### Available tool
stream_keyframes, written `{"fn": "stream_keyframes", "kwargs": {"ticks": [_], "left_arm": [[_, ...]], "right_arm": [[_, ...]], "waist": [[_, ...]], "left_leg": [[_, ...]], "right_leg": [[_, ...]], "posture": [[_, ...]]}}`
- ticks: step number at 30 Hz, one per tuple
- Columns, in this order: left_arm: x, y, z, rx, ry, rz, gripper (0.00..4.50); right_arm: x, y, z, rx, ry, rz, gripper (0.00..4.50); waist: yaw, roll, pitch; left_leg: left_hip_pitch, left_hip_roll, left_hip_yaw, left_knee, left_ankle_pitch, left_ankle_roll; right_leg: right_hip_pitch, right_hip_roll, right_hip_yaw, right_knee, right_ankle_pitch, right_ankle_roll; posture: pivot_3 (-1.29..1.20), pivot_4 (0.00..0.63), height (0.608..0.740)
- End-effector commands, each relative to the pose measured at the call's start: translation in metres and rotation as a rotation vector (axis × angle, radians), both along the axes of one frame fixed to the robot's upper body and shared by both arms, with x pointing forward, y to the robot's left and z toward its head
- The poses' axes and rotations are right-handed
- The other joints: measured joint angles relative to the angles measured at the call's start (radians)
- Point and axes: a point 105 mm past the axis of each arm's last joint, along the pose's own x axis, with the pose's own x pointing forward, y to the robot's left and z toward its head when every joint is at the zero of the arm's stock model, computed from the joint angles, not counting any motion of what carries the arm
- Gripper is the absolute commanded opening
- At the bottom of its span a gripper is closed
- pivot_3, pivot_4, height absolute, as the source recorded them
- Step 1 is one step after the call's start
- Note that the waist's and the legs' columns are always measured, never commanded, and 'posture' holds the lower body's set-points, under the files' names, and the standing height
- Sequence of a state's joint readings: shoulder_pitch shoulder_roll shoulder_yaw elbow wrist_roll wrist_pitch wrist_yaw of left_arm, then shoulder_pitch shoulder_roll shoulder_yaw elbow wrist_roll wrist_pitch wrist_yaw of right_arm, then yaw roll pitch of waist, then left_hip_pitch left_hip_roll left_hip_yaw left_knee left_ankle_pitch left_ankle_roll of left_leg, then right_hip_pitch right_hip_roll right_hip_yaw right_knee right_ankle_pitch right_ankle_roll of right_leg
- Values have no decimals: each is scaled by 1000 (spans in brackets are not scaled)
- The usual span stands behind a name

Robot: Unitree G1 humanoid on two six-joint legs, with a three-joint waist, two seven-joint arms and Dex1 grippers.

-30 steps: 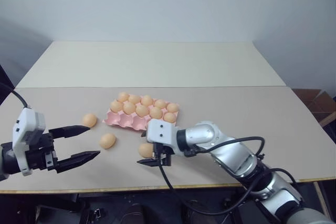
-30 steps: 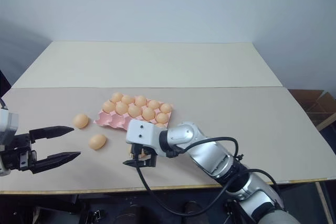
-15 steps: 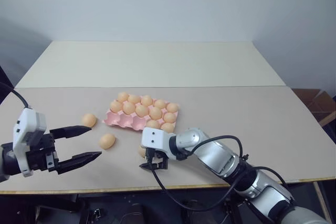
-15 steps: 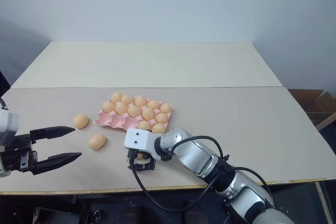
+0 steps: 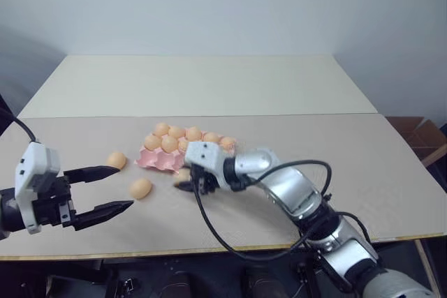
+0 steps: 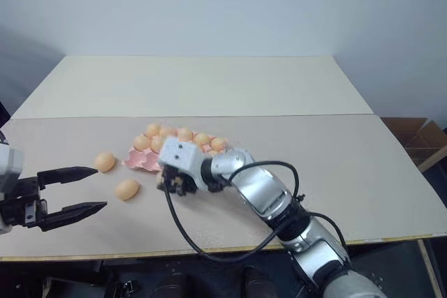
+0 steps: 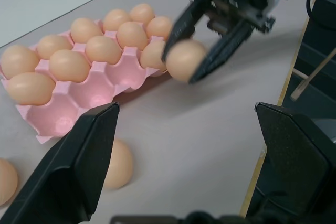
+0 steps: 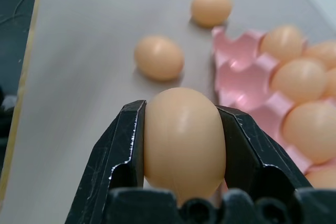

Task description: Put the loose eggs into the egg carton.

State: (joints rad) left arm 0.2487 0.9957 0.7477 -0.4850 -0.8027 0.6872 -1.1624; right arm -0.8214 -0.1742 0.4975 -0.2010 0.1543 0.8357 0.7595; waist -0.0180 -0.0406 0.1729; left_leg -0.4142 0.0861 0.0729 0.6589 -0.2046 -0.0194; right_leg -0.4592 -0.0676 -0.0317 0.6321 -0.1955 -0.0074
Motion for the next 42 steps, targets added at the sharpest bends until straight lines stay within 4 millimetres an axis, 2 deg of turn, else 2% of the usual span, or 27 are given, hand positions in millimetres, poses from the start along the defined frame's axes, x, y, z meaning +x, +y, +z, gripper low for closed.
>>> {"fn": "stream_keyframes", "kwargs": {"ticks": [1, 5, 11, 15, 19, 21, 24, 27, 30, 35, 40, 42], "left_arm": [[2, 3, 11, 13, -53, 10, 4500], [0, 2, 6, 8, -48, 8, 4500], [3, 1, 6, -1, -59, 17, 4500], [3, 1, 4, 3, -59, 18, 4500], [2, -1, 5, -2, -62, 10, 4500], [2, -3, 6, -7, -63, 10, 4500], [3, -5, 6, -19, -69, 14, 4500], [4, -5, 6, -32, -68, 21, 4500], [6, -4, 4, -52, -46, 37, 4500], [11, 0, 0, -69, -37, 60, 4500], [17, 9, -2, -60, -30, 82, 4500], [18, 11, -3, -60, -26, 85, 4500]], "right_arm": [[17, 6, 21, 77, -58, -62, 1970], [36, 10, 16, 62, -122, -137, 1970], [42, 18, 8, 48, -140, -167, 1970], [41, 17, 5, 38, -135, -164, 3013], [46, 13, 8, 98, -110, -221, 4373], [50, 6, 17, 148, -117, -255, 4471], [55, -16, 36, 221, -134, -303, 4471], [43, -52, 47, 247, -161, -246, 4471], [28, -85, 49, 219, -192, -185, 4471], [11, -135, 47, 190, -169, -180, 4471], [-19, -180, 43, 141, -107, -110, 4471], [-28, -192, 41, 124, -78, -96, 4471]], "waist": [[1, 0, 0], [1, 0, 0], [0, 0, 0], [0, 0, 0], [0, 0, 0], [0, 0, 0], [4, 0, 0], [9, 0, 0], [10, 0, 0], [0, 0, 0], [8, 0, 0], [5, 0, 0]], "left_leg": [[0, 0, 0, 0, 0, 0], [-1, 0, 0, 0, 0, 0], [-2, -1, 0, 0, 0, 0], [-2, 0, 0, 0, 0, 0], [-2, 0, 0, 0, 0, 0], [-2, 0, 0, 0, 0, 0], [-2, 0, 0, 0, 0, 0], [-2, -1, -1, 0, 0, 0], [-2, -2, -1, 0, 0, 0], [-1, -1, -1, -1, 0, 0], [-1, -1, -2, -1, 0, 0], [-1, -2, -2, -1, 0, 0]], "right_leg": [[0, 0, 0, 0, 0, 0], [0, -1, 0, -1, 0, 0], [0, -1, 0, -1, 2, 3], [-1, -1, 0, -1, 2, 3], [-1, -1, -1, -1, 2, 3], [-1, -1, -1, -1, 2, 3], [-1, -1, -1, -1, 2, 3], [1, -2, -2, -3, 2, 4], [1, -5, -3, -4, 2, 4], [0, -3, -3, -2, 1, 3], [1, -2, -3, -2, -2, -1], [1, -3, -3, -3, -2, -1]], "posture": [[0, 150, 740], [0, 150, 740], [0, 150, 740], [0, 150, 740], [0, 150, 740], [0, 150, 740], [0, 150, 740], [0, 150, 740], [0, 150, 740], [0, 150, 740], [0, 150, 740], [0, 150, 740]]}}
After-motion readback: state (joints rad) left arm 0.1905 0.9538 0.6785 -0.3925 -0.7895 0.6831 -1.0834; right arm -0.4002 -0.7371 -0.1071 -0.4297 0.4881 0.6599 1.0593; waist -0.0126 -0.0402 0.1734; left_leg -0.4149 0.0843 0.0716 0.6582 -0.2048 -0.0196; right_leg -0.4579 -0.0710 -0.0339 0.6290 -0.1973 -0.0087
